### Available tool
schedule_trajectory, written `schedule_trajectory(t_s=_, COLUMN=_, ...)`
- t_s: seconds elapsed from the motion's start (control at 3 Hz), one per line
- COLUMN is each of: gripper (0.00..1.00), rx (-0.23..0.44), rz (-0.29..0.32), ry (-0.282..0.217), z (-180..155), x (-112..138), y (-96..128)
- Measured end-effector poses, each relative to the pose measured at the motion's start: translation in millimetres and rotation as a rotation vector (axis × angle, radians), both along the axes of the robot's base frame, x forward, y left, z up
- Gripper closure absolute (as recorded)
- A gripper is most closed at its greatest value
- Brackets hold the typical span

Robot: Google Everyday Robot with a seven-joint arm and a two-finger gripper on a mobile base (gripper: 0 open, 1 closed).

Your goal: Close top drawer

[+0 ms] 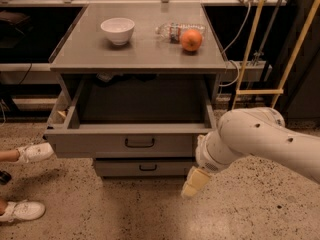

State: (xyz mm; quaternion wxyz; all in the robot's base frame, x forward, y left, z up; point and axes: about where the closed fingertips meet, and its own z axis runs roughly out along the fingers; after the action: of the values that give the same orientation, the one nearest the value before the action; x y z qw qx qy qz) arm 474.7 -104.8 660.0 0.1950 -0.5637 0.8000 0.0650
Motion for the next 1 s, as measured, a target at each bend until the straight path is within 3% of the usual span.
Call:
schedule_trajectory(t_s=0.67, gripper=0.0, rx=0.02, rz=0.021, ry=0.054, z=-21.1, x=21.6, y=8.1)
schedule_trajectory(t_s=1.0, gripper=0.0, rx=0.059, rz=0.013, ry=0.006, z=-6.5, x=62.8, y=23.4)
